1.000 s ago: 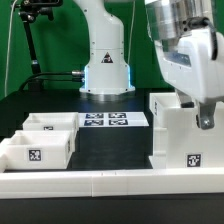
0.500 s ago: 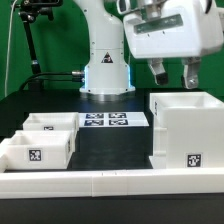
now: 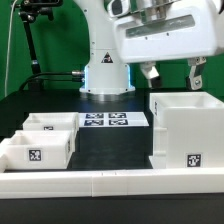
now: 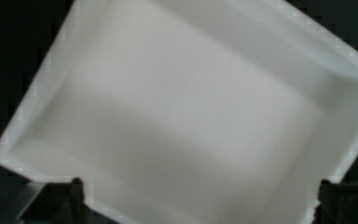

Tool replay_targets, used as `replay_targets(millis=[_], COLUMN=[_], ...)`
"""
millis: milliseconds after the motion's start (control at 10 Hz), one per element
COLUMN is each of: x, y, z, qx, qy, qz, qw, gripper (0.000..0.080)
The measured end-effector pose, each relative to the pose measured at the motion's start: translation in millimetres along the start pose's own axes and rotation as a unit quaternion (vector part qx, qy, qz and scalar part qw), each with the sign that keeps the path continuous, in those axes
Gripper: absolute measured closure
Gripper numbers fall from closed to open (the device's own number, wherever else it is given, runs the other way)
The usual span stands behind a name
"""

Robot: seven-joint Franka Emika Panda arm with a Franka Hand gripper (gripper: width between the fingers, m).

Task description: Assemble drawer

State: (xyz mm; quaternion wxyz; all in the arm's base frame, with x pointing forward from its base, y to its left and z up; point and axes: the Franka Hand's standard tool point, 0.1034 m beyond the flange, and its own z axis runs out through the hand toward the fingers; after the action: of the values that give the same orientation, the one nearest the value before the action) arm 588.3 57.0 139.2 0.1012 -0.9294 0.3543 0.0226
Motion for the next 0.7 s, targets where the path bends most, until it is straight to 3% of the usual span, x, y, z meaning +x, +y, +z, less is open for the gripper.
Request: replay_targets(millis=[200, 500, 600, 700], x=[10.1, 27.3, 31.0, 31.0], y=[23.7, 67.2, 78.9, 77.0], z=[-8.4, -3.9, -0.3, -1.0], qx=[-0.01, -0.023, -0.021, -0.021], qy=[0.0, 0.012, 0.012, 0.012], qz=[-0.139, -0.285, -0.295, -0.297], qw=[0.99, 0.958, 0.955, 0.954], gripper=[0.015, 0.015, 0.015, 0.015])
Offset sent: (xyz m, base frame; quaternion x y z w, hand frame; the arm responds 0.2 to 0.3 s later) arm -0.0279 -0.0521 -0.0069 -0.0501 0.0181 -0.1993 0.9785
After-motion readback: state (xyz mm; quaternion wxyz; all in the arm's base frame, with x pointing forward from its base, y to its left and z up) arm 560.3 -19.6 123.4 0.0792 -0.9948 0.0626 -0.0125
